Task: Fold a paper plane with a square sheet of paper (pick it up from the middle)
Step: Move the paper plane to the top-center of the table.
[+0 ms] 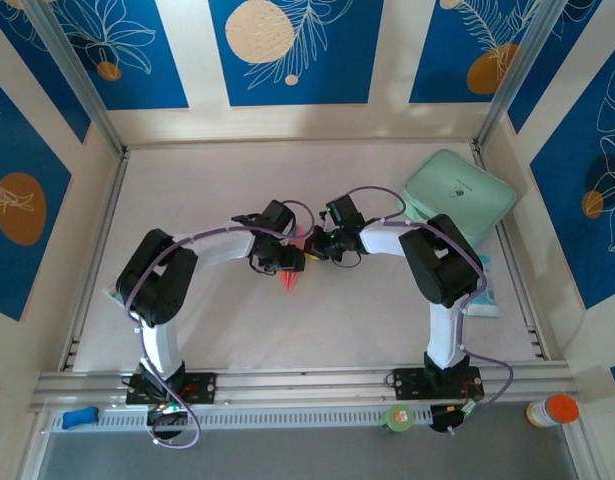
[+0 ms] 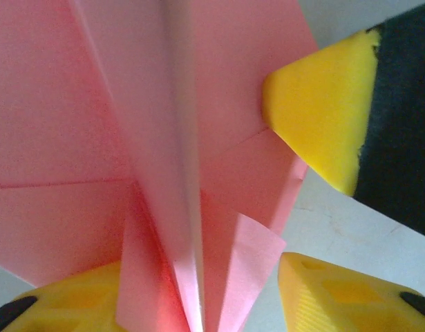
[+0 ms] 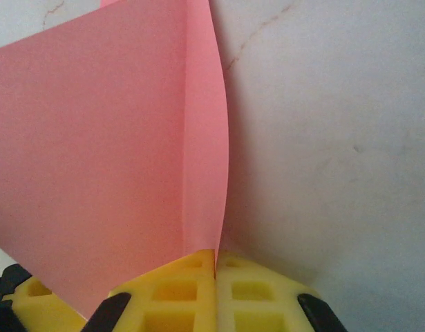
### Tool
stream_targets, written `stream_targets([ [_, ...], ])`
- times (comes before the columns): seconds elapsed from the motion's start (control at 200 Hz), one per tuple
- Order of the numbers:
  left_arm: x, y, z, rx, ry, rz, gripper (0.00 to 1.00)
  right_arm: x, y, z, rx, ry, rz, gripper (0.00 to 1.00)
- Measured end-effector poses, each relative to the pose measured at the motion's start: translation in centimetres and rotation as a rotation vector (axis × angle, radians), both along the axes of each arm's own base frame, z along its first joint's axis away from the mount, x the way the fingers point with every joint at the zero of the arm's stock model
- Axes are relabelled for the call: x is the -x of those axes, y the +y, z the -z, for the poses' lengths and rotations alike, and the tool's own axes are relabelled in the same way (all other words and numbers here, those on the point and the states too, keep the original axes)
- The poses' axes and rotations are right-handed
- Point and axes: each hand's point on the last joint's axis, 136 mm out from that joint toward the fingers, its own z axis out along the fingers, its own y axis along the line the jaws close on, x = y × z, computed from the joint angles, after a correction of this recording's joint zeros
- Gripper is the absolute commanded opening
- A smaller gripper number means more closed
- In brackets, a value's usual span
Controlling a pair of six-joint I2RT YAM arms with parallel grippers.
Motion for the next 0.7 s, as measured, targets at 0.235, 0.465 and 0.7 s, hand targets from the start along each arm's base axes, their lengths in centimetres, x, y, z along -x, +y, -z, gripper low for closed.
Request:
stream_targets([
  [0.235,-0.2,0.8,0.3,-0.046,-0.01,-0.021,0.35,0.0,0.0,0.0,0.001,-0.002,-0.001,0.02],
  [0.465,-0.5,1.5,0.4,-0.079,-0.022,-0.054,0.29,0.0,0.0,0.0,0.001,-0.002,-0.001,0.02],
  [0.7,-0.7,1.8,0.5,-0.091,-0.025,-0.078,0.26,0.0,0.0,0.0,0.001,-0.002,-0.001,0.02],
])
